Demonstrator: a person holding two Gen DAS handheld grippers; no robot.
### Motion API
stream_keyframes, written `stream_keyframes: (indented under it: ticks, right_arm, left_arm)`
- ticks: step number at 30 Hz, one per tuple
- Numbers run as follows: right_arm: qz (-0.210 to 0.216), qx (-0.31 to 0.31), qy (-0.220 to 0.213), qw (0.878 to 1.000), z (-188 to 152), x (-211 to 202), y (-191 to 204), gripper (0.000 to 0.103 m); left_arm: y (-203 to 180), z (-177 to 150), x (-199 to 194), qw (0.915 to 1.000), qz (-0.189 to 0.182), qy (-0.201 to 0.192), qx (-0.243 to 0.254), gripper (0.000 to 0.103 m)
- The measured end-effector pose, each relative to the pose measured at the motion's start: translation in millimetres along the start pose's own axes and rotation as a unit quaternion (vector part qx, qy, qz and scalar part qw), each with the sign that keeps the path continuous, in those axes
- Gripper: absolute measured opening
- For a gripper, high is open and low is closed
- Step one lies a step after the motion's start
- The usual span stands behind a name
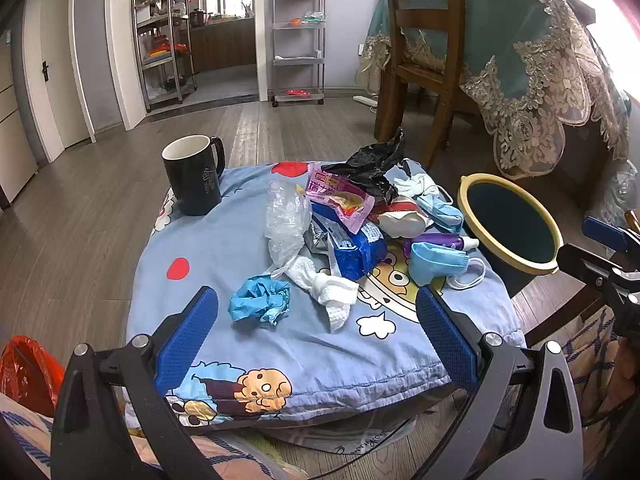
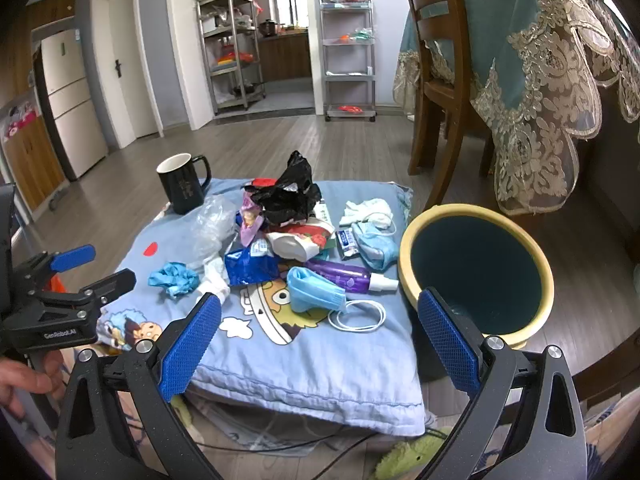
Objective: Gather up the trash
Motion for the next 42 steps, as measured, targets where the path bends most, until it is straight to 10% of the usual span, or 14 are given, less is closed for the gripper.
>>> stream_keyframes:
  ticks: [42]
  right_arm:
    - [0.003, 0.007, 0.001, 1.000, -0.7, 0.2, -0.7, 0.098]
  left_arm:
    - [-5.3, -2.6, -0.2, 1.0000, 0.001, 0.004, 0.007, 0.097]
Point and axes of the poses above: each gripper's, at about its wrist camera, not at the fingertips, and x roughly the way its jaws point, y to its left, z to its top, the point moved 7 cm from there along x, roughly the way its jaws point, and after that the axes turned 10 degrees about z, right-handed, at the moved point
